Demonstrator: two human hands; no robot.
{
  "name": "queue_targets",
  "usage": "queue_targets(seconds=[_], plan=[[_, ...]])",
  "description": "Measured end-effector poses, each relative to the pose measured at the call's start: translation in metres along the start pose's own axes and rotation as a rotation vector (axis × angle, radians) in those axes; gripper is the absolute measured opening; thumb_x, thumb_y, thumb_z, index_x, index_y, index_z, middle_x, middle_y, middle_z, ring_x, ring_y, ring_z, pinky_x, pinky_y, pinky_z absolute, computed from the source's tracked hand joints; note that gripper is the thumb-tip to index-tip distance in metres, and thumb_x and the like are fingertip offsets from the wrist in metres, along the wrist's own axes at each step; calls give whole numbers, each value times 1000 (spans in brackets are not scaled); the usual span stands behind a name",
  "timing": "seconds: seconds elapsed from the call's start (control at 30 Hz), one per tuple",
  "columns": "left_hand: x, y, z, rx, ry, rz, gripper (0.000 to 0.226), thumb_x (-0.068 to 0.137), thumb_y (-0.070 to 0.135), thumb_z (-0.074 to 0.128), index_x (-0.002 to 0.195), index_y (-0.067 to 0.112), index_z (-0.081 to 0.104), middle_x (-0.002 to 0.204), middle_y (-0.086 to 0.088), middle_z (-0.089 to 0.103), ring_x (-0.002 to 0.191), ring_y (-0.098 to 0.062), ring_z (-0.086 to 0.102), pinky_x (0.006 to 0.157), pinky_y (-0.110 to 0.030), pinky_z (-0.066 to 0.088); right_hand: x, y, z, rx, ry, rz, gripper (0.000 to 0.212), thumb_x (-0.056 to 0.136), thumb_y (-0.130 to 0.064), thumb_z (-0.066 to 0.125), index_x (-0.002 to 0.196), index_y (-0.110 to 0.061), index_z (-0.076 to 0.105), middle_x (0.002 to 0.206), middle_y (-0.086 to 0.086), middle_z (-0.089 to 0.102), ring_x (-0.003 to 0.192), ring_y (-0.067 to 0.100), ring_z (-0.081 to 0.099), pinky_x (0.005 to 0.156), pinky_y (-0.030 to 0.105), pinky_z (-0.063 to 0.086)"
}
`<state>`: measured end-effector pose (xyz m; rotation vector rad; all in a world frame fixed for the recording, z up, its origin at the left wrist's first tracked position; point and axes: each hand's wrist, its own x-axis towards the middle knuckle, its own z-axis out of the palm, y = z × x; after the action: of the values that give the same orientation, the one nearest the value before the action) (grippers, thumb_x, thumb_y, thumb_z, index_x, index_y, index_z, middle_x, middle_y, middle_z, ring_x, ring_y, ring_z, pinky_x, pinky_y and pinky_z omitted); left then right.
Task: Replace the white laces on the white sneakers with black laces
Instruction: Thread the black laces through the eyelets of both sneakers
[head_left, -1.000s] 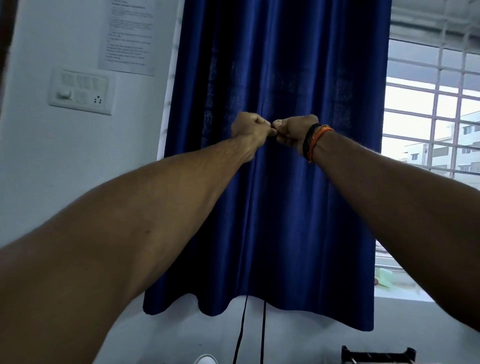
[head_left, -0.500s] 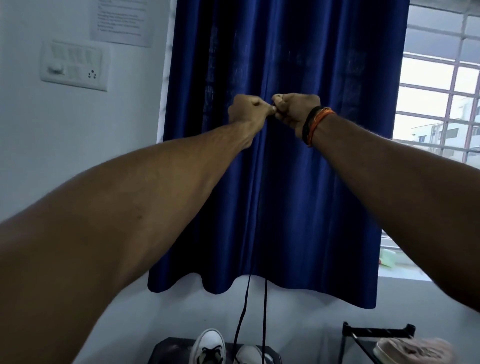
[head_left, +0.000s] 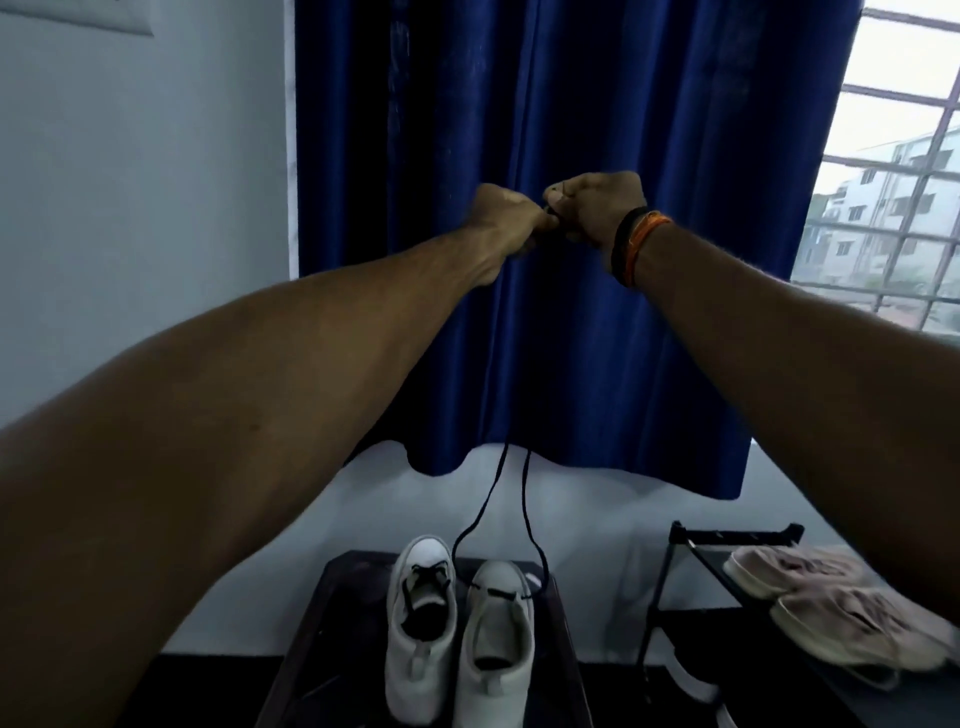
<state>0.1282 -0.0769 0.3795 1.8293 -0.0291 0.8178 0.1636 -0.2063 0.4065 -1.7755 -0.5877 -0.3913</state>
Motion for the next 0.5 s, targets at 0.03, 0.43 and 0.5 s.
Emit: queue_targets(seconds=[0.03,0.43,0.5], plan=[[-4,-11,3,-3,-27,-27,18,85,10,75,97,-3,75,86,-15,75,64,-12,62,54,-21,51,-2,11,2,-42,-24,16,17,93,-14,64,78,-17,71,79,-3,72,70,12,64,66,27,54],[-77,-142,28,-87,-356,-347,16,91,6,57,81,12,68,85,-9,75,83,-21,71,81,-34,58,-68,149,36,180,-151,264,15,102,-11,54,101,-4,67,81,7,63,67,15,66,60,26,58],[-89,-158,31,-174,-404,-411,17,94,3,52,85,8,66,79,-12,72,75,-23,71,80,-36,61,-77,168,42,118,-189,261,15,103,-12,54,100,-5,67,81,6,63,62,12,64,54,24,54]])
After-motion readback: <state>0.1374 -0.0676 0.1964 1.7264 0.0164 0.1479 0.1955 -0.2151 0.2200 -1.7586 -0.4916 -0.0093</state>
